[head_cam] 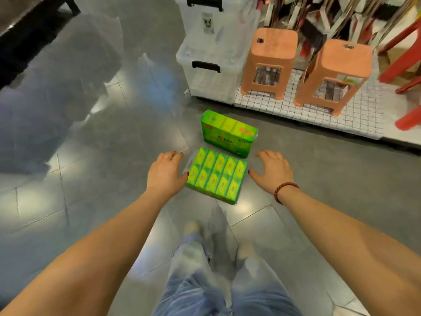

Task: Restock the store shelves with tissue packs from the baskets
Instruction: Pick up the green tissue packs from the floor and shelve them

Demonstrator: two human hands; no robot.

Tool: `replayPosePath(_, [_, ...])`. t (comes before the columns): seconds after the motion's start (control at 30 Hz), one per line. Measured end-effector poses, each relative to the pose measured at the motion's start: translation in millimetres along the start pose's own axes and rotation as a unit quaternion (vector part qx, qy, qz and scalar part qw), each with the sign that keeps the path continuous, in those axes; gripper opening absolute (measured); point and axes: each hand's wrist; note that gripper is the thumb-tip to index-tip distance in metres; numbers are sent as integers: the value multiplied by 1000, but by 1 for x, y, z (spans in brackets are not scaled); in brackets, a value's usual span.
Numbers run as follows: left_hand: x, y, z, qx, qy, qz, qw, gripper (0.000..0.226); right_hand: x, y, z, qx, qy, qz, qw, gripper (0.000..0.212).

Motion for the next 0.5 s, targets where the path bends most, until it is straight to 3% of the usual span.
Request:
replayPosePath(0.27, [-87, -53, -127, -90, -38, 24, 995, 60, -12, -73, -97, -45, -128, -55, 989, 55])
replayPosePath(0.5, [-171, -173, -210, -178, 41, 53, 982, 60, 7, -191, -172, -78, -292, -155, 941, 55])
Point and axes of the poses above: each hand's wrist, its own z-axis away from the middle knuckle, its own y-axis out of the back of the hand, x = y × z, and after that the axes turned 12 degrees about -y, right-handed
